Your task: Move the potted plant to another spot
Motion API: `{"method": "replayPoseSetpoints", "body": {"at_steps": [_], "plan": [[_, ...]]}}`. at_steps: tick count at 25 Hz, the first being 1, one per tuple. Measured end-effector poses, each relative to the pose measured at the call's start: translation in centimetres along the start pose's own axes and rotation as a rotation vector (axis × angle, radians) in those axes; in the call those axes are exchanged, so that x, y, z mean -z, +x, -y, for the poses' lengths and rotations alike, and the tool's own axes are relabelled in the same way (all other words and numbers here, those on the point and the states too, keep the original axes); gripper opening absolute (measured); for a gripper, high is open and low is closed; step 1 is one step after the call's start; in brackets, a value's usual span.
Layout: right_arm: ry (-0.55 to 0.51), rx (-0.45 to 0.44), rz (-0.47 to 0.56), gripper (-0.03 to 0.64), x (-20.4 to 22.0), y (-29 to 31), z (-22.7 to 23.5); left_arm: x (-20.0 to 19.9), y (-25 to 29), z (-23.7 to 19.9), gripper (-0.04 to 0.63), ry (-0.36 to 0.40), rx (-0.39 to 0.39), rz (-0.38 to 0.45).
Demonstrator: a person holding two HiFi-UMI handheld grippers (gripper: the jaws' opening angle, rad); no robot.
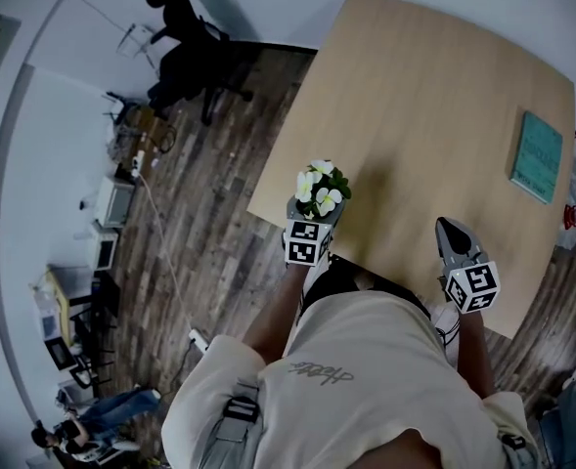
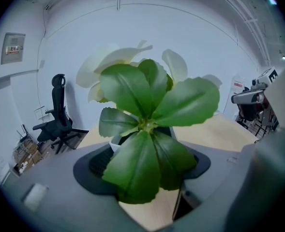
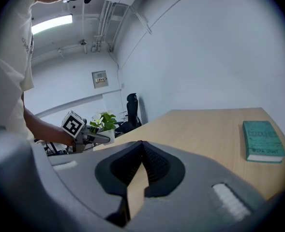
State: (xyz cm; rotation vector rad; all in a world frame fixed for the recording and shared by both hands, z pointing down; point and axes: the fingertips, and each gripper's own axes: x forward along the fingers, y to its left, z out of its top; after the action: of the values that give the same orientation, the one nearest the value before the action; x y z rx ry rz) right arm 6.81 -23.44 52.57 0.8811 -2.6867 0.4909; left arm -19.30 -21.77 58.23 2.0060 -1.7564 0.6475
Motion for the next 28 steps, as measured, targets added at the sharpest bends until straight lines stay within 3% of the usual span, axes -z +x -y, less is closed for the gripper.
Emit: {"method": "replayPoseSetpoints", "body": {"at_steps": [10,18,28], "plan": [[-0.027,0.072,-0.014,0.003,-2.0,2.0,-0.9,0.0,0.3,-5.0,0.364,0.002,-0.009,0.055],[-0.017,0.116,-0.013,0.003,-3.0,4.9,-6.0,3.4,-0.5,-10.6,0.363,0.004,0.018,0.019],[0.002,0.211,-0.061,0.003,-1.8,6.3,-9.6,4.8,3.6,-16.8,0.362,0.014,0.029,0.002]]}}
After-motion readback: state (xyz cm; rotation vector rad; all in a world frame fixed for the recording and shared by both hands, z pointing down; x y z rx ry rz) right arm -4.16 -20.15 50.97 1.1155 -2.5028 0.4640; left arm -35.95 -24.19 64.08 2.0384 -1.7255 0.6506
